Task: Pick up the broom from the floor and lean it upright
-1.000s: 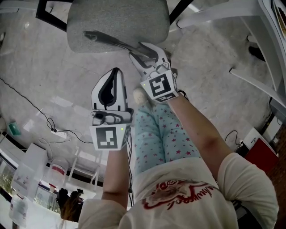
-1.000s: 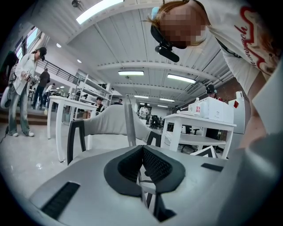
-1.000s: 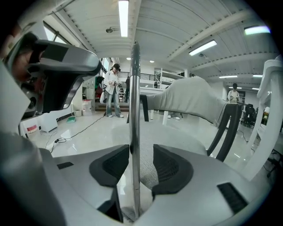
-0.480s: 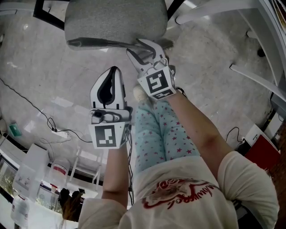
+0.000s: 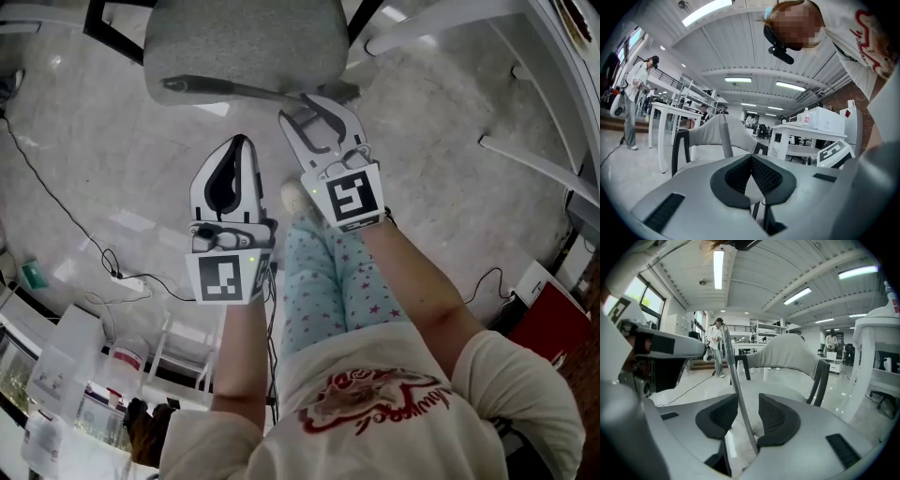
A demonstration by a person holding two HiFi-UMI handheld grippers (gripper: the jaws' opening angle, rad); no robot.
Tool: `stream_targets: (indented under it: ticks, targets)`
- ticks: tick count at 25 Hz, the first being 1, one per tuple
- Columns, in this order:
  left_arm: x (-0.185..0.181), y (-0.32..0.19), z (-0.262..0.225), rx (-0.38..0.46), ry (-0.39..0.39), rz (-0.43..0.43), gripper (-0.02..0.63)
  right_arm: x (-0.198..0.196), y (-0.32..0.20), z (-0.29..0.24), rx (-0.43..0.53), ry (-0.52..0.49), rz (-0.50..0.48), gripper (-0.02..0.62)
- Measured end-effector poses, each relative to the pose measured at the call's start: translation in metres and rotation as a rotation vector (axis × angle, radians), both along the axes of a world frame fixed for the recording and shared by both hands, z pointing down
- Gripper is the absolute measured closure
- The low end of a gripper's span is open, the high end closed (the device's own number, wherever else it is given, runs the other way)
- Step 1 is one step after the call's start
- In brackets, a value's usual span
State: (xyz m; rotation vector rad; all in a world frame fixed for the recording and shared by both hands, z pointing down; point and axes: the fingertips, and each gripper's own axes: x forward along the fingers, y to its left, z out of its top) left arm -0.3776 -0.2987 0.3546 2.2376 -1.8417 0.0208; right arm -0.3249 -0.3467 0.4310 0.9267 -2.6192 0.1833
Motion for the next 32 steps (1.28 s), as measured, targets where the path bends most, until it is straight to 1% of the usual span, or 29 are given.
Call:
stream_targets:
  ticks: [1, 3, 5, 9, 11, 13, 16, 19, 22, 25, 30, 32]
  targets:
    - [0.003, 0.001, -0.004, 0.01, 0.004, 0.011, 0.584, 0.004, 0.003, -0.008, 0.001, -0.008, 0.017, 0.453]
    - [0.01, 0.004, -0.014, 0.038, 0.018, 0.035, 0.584, 0.012, 0.01, -0.024, 0.013, -0.023, 0.051, 0.528]
    - [0.017, 0.007, -0.022, 0.053, 0.024, 0.061, 0.584, 0.017, 0.015, -0.043, 0.046, -0.059, 0.079, 0.555]
    - [0.033, 0.009, -0.036, 0.094, 0.033, 0.113, 0.584, 0.023, 0.026, -0.073, 0.076, -0.138, 0.116, 0.569]
    - [0.042, 0.015, -0.039, 0.086, 0.032, 0.129, 0.584, 0.026, 0.035, -0.081, 0.069, -0.16, 0.122, 0.571]
    - [0.049, 0.018, -0.041, 0.074, 0.045, 0.13, 0.584, 0.03, 0.04, -0.086, 0.063, -0.173, 0.134, 0.571]
    - [0.059, 0.027, -0.045, 0.079, 0.067, 0.125, 0.584, 0.04, 0.05, -0.092, 0.072, -0.192, 0.153, 0.571]
    - [0.071, 0.048, -0.049, 0.084, 0.064, 0.127, 0.584, 0.054, 0.071, -0.098, 0.07, -0.203, 0.157, 0.571]
    - [0.08, 0.074, -0.057, 0.095, 0.05, 0.106, 0.584, 0.073, 0.094, -0.109, 0.082, -0.211, 0.154, 0.571]
    - [0.091, 0.11, -0.071, 0.129, 0.027, 0.069, 0.584, 0.097, 0.128, -0.126, 0.112, -0.238, 0.141, 0.571]
    - [0.141, 0.202, -0.102, 0.197, -0.001, 0.047, 0.584, 0.141, 0.218, -0.159, 0.182, -0.268, 0.091, 0.571]
    - [0.162, 0.241, -0.114, 0.233, -0.016, 0.064, 0.584, 0.156, 0.256, -0.178, 0.227, -0.271, 0.055, 0.571]
